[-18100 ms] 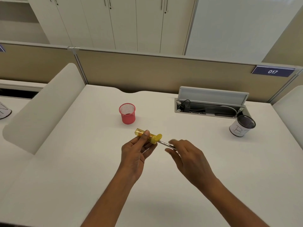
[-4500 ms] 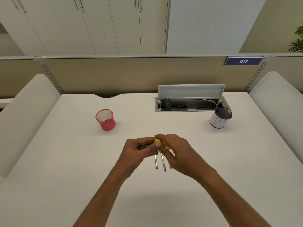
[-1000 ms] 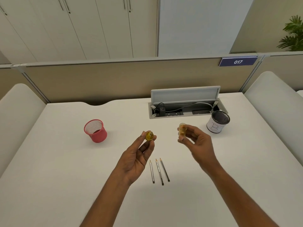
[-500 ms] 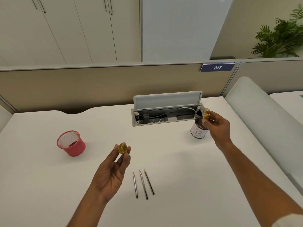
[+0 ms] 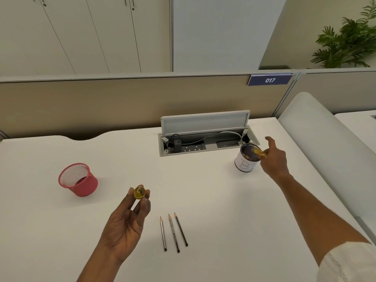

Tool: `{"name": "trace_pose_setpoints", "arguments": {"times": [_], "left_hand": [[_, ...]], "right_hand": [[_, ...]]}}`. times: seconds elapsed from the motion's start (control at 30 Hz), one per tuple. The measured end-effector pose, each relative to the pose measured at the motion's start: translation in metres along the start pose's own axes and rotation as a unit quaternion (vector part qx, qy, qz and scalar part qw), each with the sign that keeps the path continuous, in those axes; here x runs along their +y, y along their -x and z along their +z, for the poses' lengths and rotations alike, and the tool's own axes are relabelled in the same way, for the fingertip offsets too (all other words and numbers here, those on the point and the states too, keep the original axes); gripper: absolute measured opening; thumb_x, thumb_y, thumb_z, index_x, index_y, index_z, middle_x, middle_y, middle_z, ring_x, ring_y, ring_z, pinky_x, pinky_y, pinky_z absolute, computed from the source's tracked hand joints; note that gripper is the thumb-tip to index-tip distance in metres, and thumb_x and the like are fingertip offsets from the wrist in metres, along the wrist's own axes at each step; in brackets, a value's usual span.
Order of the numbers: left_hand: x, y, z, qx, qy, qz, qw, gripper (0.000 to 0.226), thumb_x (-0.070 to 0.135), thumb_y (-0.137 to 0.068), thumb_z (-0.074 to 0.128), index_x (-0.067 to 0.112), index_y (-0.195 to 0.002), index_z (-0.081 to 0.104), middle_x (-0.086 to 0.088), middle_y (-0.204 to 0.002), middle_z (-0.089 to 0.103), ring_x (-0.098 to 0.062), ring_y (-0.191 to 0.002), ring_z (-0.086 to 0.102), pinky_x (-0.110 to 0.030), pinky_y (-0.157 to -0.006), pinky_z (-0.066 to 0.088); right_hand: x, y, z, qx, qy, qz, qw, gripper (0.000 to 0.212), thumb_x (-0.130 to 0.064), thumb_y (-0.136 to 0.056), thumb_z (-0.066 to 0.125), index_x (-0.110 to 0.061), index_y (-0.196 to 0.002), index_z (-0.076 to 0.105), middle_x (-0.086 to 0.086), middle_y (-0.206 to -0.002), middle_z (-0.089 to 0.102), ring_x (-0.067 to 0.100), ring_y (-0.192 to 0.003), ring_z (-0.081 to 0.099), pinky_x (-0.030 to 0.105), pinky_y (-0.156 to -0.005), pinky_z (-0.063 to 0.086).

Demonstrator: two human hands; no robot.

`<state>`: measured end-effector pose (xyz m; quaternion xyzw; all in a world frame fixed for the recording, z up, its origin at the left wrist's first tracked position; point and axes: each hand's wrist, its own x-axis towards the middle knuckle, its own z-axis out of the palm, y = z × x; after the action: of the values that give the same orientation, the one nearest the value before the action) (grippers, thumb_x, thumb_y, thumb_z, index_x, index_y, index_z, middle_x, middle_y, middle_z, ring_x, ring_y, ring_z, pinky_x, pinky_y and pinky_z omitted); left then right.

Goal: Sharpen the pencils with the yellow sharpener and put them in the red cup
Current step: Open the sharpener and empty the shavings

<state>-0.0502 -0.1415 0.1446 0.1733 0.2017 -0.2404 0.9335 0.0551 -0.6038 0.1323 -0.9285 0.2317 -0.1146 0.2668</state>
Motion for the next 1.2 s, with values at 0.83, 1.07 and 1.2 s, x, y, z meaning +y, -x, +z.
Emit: {"name": "trace_pose_setpoints", "arguments": {"times": [0.83,1.07,1.2], "left_hand": [[0.003,-0.001,-0.007,0.017,0.009,0.011,1.000,0.079,0.006,-0.031,0.107,0.002,-0.104,0.078,-0.017,-0.109,0.073,-0.021,-0.081,0.075,-0.027,-0.063,0.064],[0.000,0.001,-0.006,0.015,0.010,0.015,1.000,0.081,0.005,-0.029,0.107,0.001,-0.104,0.077,-0.017,-0.107,0.073,-0.021,-0.079,0.075,-0.028,-0.063,0.065],[-0.002,0.002,-0.006,0.018,0.013,0.020,1.000,0.083,0.005,-0.029,0.107,0.001,-0.106,0.077,-0.018,-0.108,0.073,-0.021,-0.080,0.076,-0.028,-0.063,0.065]], "right_hand": [[0.004,-0.016,-0.001,-0.052,0.217,-0.109,0.969,0.056,0.007,-0.085,0.052,-0.015,-0.136,0.057,0.019,-0.100,0.068,0.044,-0.096,0.063,0.042,-0.075,0.049],[0.002,-0.012,-0.004,-0.064,0.222,-0.108,0.967,0.047,0.009,-0.083,0.055,-0.011,-0.125,0.068,0.020,-0.103,0.073,0.044,-0.099,0.064,0.041,-0.076,0.050],[0.001,-0.007,-0.006,-0.055,0.206,-0.098,0.972,0.051,0.007,-0.084,0.057,-0.015,-0.129,0.065,0.021,-0.103,0.073,0.044,-0.099,0.064,0.042,-0.077,0.051]]}}
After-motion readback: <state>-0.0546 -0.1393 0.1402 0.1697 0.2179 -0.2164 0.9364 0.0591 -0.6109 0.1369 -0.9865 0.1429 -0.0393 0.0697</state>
